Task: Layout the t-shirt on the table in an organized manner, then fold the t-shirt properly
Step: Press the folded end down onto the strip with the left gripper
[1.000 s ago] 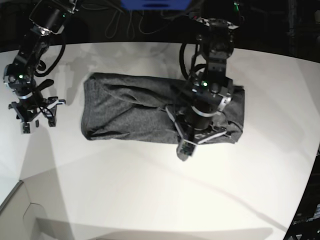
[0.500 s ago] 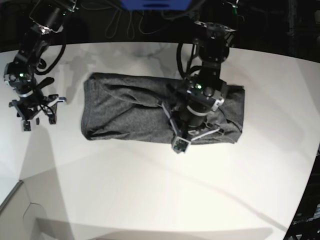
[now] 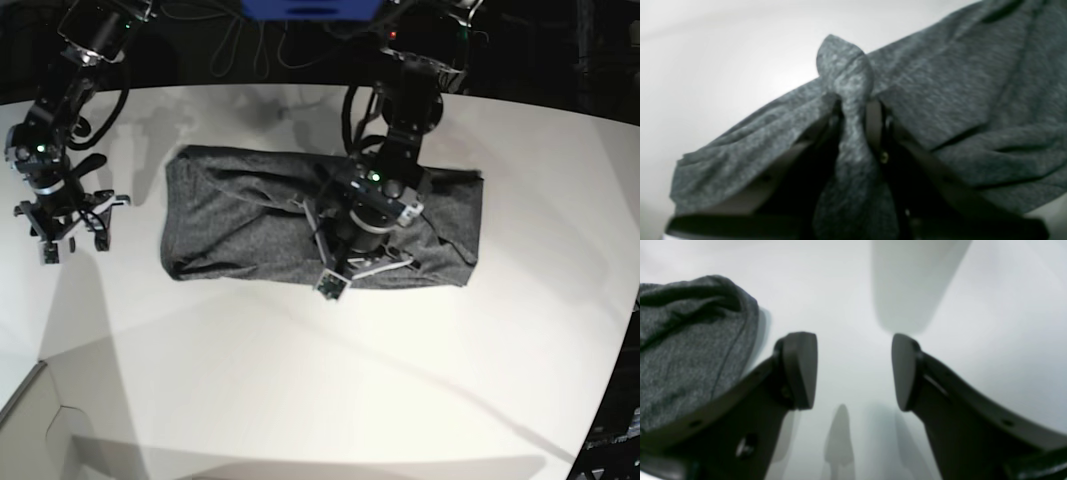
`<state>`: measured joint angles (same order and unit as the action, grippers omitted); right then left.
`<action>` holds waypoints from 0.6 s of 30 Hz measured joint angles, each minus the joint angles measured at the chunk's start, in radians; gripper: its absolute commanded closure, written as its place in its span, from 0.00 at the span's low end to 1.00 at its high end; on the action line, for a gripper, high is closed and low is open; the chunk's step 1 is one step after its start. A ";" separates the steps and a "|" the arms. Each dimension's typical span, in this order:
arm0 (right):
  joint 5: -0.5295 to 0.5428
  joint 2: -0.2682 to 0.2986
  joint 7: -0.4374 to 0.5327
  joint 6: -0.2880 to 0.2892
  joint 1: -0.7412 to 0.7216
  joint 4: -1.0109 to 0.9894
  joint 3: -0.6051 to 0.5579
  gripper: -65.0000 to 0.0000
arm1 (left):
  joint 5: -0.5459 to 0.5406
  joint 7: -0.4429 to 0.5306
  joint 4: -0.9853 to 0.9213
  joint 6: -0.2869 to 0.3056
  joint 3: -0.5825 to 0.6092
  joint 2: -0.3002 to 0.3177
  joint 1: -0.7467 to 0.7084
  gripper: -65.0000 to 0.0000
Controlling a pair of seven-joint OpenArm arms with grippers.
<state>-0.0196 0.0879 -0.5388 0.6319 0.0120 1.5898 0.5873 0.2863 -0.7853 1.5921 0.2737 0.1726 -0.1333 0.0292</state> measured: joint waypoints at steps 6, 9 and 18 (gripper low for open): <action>-0.002 0.000 0.000 0.000 0.018 0.000 0.000 0.45 | -0.002 0.000 0.005 0.000 0.002 -0.001 -0.001 0.51; -0.001 0.000 0.000 0.000 0.019 0.000 -0.001 0.45 | -0.010 -0.003 0.024 0.002 0.000 -0.002 -0.006 0.40; 0.001 0.000 0.000 0.000 0.017 0.000 -0.001 0.45 | -0.015 0.078 0.214 0.008 -0.057 -0.005 -0.073 0.44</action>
<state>-0.0189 0.0879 -0.5385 0.6319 0.0292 1.5898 0.5865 0.2710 -0.7071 1.8065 0.2821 0.1158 -0.1379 -0.0441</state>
